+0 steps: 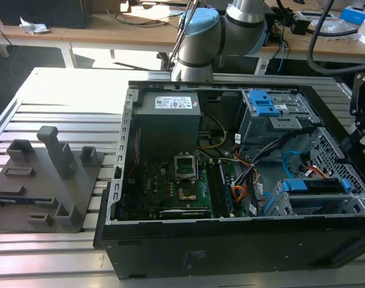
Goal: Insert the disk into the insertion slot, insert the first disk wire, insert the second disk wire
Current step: 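Insert the first disk wire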
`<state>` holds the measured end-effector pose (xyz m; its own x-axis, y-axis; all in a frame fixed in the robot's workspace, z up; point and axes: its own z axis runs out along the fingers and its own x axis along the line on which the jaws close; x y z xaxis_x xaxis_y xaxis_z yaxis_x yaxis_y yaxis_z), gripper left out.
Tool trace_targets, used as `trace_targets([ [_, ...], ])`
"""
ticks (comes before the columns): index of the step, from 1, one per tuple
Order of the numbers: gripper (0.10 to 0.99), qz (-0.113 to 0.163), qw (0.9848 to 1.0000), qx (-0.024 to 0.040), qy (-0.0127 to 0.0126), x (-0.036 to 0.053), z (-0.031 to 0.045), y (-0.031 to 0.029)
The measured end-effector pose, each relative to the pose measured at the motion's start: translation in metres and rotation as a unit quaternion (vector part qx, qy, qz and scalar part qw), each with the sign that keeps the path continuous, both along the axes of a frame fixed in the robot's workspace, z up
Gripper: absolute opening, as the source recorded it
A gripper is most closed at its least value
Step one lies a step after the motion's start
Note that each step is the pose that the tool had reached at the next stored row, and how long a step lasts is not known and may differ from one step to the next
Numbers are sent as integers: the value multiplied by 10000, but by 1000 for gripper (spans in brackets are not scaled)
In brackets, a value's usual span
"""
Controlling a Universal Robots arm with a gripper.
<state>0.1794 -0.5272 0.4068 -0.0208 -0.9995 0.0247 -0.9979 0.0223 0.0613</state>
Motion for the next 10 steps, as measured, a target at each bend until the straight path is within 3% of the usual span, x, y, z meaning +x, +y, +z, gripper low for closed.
trace_targets([
  [6,106,0,10000,0,0,0,95,0],
  [10,106,0,10000,1,0,0,109,0],
])
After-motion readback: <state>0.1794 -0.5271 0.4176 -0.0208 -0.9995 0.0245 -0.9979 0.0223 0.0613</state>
